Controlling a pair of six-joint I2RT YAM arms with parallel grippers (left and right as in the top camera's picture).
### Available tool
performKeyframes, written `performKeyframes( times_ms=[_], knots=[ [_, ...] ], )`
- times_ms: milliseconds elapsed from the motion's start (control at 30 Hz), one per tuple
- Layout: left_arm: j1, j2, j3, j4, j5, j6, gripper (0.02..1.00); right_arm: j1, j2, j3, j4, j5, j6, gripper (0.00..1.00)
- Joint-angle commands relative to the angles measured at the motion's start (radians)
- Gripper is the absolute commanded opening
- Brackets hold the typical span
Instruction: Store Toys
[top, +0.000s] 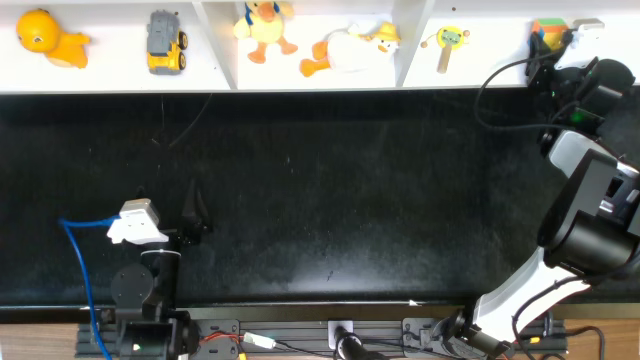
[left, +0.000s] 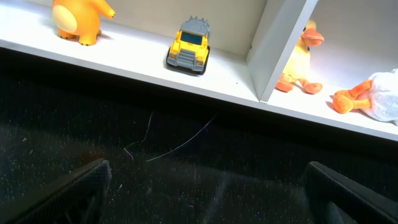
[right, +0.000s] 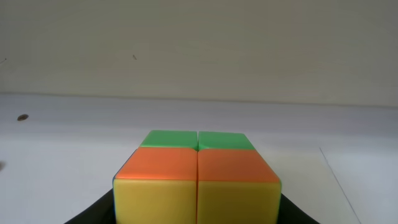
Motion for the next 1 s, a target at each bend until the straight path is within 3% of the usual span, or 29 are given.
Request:
performKeyframes(
  times_ms=[33, 67, 233, 500, 800, 1000],
  knots=[
    [-0.005, -0.012, -0.004, 0.000, 0.003, 0.019, 0.998, 0.001, -0.012, 0.015, -0.014, -0.002, 0.053, 0.711],
    [-0.005, -0.012, -0.004, 0.000, 0.003, 0.019, 0.998, 0.001, -0.021, 0.015, -0.017, -0.002, 0.060, 0.996],
    [-0.005, -0.012, -0.004, 0.000, 0.003, 0.019, 0.998, 0.000, -0.089, 0.015, -0.116, 0.043, 0.059, 0.998],
    [-0.005, -0.012, -0.004, 0.000, 0.003, 0.019, 0.998, 0.002, -0.326, 0.015, -0.502, 0.186, 0.058, 0.996],
    [-0.005, -0.012, -0.004, 0.000, 0.003, 0.019, 0.998, 0.007, -0.630, 0.015, -1.008, 0.185, 0.058, 0.998],
    [-0.005, -0.012, -0.004, 0.000, 0.003, 0.019, 0.998, 0.064, -0.805, 0.015, -1.206, 0.174, 0.037, 0.996]
  ],
)
